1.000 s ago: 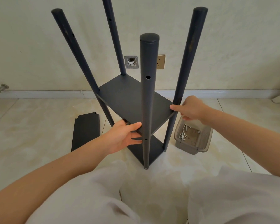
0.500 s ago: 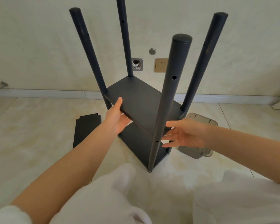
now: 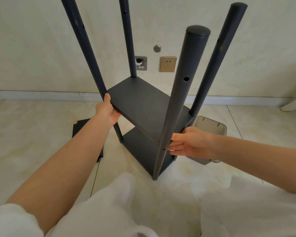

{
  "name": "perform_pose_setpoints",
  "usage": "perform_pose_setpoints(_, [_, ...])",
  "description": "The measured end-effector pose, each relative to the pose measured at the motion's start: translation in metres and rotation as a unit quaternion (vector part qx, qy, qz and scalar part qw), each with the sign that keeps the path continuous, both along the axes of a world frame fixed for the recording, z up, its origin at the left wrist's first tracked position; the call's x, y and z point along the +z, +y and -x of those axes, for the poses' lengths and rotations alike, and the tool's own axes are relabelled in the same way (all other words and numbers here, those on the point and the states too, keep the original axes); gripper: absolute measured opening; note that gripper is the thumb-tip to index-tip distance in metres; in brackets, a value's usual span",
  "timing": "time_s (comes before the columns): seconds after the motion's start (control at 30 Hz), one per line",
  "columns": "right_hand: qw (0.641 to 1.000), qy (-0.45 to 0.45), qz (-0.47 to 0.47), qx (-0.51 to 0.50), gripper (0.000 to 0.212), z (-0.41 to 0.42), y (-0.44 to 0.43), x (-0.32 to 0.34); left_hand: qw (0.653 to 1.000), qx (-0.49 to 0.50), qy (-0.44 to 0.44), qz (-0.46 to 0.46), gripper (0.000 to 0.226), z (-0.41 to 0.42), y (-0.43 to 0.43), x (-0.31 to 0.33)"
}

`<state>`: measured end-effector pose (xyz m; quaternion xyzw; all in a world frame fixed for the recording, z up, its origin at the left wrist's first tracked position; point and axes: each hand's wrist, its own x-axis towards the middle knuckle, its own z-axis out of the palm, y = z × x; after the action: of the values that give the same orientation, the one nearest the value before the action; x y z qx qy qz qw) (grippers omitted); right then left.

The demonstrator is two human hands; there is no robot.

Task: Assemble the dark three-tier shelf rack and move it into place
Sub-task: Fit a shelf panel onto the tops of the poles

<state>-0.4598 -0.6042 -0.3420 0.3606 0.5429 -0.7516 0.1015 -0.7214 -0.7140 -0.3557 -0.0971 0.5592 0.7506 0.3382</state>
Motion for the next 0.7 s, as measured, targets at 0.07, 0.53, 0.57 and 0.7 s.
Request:
perform_pose_setpoints(0.07, [1.000,-0.003,0.000,-0.005,0.031,0.001,0.000,-0.001,1.000,-0.003,0.005,0.007,0.038,0.000,0.000,0.000])
perform_pose_setpoints(0.53, [0.999,-0.013,-0.016,-0.028,0.034,0.001,-0.009,-0.002,0.988,-0.120,-0.082,-0.055,0.036,-0.063,-0.014,-0.010])
perform_pose_setpoints(0.57, [1.000,-0.011,-0.017,-0.023,0.030,0.000,-0.007,-0.002,0.983,-0.160,-0.081,-0.039,0.036,-0.073,-0.016,-0.012])
perform_pose_setpoints(0.7, [0.999,-0.003,-0.038,-0.004,0.025,-0.004,0.002,0.000,0.939,-0.340,-0.037,0.036,0.042,-0.093,-0.028,-0.014])
